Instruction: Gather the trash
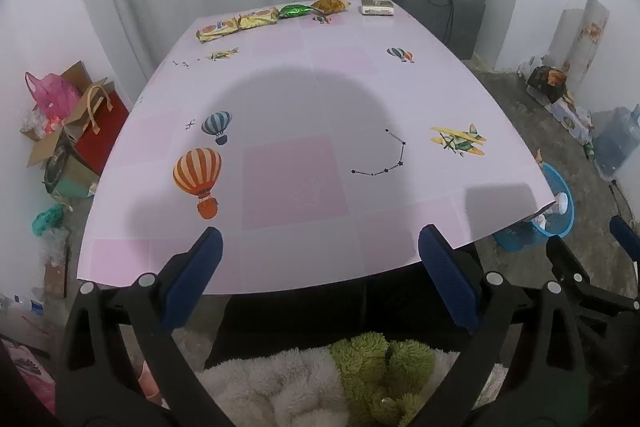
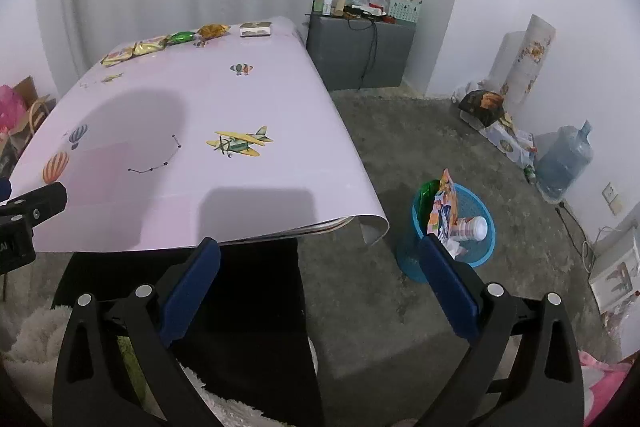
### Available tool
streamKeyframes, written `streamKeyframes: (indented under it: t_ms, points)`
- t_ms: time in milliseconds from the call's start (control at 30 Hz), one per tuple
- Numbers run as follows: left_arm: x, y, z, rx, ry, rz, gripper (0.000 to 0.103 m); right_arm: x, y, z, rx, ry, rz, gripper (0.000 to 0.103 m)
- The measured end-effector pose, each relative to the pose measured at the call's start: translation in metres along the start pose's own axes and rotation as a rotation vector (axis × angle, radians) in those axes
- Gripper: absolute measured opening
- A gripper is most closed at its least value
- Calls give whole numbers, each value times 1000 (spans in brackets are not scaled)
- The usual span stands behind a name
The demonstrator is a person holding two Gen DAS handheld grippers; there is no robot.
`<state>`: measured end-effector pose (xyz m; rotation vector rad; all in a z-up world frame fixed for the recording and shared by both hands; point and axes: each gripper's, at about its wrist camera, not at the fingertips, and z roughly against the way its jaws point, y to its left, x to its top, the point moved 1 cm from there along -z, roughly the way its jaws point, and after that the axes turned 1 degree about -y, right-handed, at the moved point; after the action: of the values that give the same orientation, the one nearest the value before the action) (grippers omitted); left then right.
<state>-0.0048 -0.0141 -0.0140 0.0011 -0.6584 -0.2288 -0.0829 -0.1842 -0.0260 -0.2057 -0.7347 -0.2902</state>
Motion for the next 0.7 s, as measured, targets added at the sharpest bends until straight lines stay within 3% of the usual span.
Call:
streamKeyframes:
  t_ms: [700]
  points:
    - [2, -8, -2, -8, 17, -11, 94, -2, -10, -1, -27, -2, -6, 96]
